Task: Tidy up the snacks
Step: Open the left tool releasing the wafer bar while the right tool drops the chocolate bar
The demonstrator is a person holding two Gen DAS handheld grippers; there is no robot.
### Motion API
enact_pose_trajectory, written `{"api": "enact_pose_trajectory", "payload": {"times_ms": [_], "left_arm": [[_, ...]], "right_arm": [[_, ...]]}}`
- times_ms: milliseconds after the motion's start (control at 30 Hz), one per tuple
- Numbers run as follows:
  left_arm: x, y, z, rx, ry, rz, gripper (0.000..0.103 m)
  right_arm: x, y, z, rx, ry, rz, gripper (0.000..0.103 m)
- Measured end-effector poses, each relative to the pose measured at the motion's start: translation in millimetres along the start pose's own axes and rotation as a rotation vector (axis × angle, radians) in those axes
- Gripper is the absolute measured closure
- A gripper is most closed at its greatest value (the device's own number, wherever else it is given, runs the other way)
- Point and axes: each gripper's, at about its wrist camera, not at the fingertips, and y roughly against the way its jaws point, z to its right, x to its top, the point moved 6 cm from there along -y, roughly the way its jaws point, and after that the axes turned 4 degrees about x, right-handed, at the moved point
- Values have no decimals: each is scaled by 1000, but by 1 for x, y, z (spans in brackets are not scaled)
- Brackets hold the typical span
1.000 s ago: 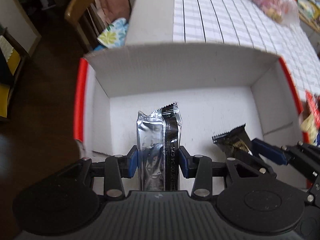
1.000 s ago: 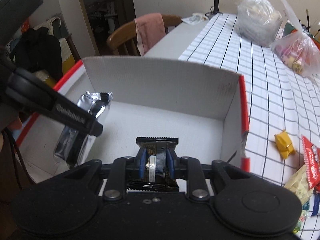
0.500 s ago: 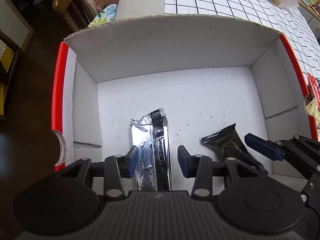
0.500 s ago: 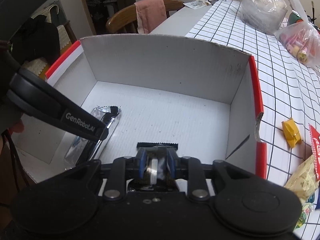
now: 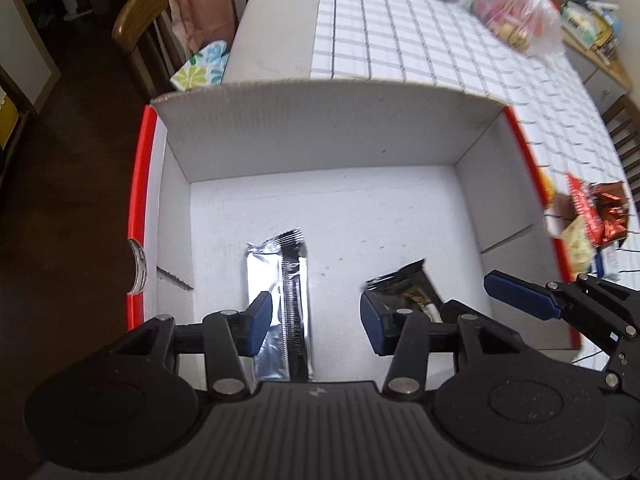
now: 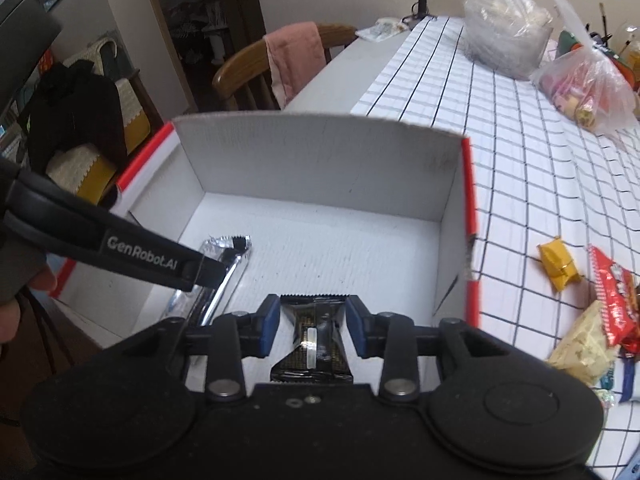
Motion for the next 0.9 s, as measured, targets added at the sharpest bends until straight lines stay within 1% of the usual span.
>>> {"api": "enact_pose_trajectory", "payload": {"times_ms": [233,367,467,533,633,700,767,800,833,900], "left_arm": [[-7,32,19,-35,-19,78,55],[-11,48,28,-50,-32,119,55],[-15,59,33,-61,-38,148,52],[-17,67,38,-61,-43,175,48],[-21,78,45,-68,-57,217,47],[-23,85,50,-72,-64,244,47],[-26,91,56,-82,-62,269,42],[-27,93,59,-83,-61,280,40],[-28,95,62,-88,-64,291,39],[-29,98,70,-101,-68,305,39]], "right_arm": [[2,33,5,10,-29,66,60],[1,51,8,13,-41,98,58],[-2,64,11,12,-46,123,54],[-4,72,14,9,-51,140,46],[-8,84,20,7,-62,158,38],[-11,92,23,14,-68,168,37],[-13,99,27,15,-72,180,32],[-15,103,30,15,-74,188,27],[-17,107,33,15,-77,196,23],[-21,115,41,11,-85,204,19]]}}
